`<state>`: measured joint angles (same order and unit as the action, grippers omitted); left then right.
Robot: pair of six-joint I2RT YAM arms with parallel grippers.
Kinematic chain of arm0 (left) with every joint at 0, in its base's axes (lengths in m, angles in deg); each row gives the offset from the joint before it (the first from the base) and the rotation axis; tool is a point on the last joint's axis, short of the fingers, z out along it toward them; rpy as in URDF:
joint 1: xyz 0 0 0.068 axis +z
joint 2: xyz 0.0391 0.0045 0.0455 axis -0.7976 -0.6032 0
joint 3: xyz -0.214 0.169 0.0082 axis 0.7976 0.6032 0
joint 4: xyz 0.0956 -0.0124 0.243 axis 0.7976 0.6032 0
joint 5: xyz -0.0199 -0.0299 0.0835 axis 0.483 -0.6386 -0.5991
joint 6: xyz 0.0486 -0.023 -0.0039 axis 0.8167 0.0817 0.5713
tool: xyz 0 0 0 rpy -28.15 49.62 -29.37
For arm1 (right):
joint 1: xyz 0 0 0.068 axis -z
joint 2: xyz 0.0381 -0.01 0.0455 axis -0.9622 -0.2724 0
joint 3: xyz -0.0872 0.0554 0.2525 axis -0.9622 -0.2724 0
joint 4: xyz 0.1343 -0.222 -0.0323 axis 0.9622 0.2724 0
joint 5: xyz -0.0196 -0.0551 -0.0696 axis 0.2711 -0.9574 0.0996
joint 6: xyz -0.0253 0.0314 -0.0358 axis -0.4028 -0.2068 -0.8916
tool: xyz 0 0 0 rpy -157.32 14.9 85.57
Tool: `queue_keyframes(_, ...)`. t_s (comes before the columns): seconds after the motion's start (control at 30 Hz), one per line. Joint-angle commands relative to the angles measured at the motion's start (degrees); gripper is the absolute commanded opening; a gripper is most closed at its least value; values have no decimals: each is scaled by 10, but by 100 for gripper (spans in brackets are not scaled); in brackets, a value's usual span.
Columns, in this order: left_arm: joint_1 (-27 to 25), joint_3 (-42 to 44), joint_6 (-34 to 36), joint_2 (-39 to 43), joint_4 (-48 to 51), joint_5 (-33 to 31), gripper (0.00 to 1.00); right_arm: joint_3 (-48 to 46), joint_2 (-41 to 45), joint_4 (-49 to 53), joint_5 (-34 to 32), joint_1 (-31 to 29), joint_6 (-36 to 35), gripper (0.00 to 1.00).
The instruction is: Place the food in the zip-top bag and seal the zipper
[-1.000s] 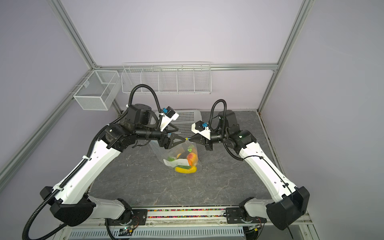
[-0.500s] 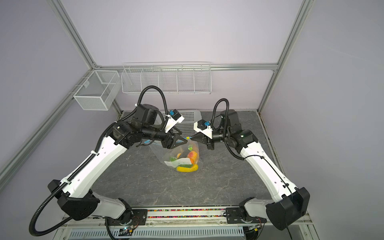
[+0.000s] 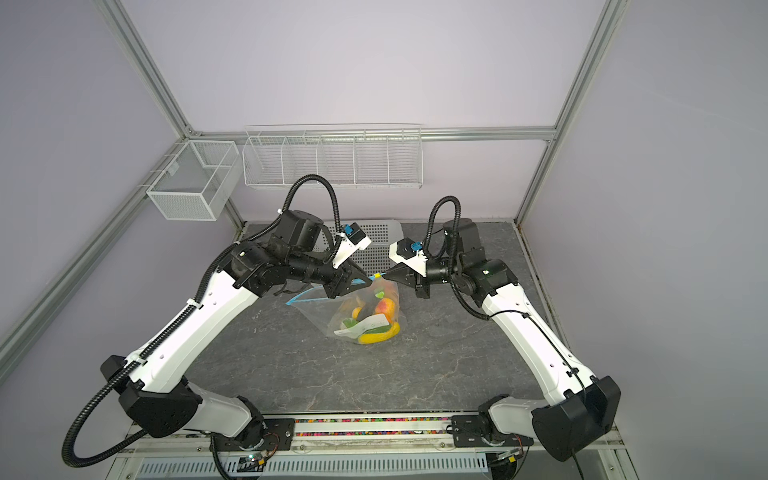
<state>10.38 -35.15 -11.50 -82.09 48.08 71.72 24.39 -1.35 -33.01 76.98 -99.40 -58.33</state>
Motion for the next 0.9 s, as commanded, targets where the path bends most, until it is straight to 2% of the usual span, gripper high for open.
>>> queue_keyframes(0.0,-4,-8,4,13,9,-5,34,3,9,-17,22,3,-7,7)
queue_keyframes(0.07,-6,3,2,17,-9,-6,45,4,7,-15,24,3,-8,7)
queue_keyframes(0.3,-17,99,-8,58,-184,3,59,6,-1,-12,28,3,-8,7)
queue_keyframes(0.4,-16,119,-4,62,-220,3,59,8,-2,-9,29,3,-8,7)
queue_keyframes(0.6,-17,107,7,46,-215,25,57,8,-2,-10,30,3,-7,7)
queue_keyframes(0.87,-17,104,2,38,-218,23,44,6,-1,-8,30,3,-7,7)
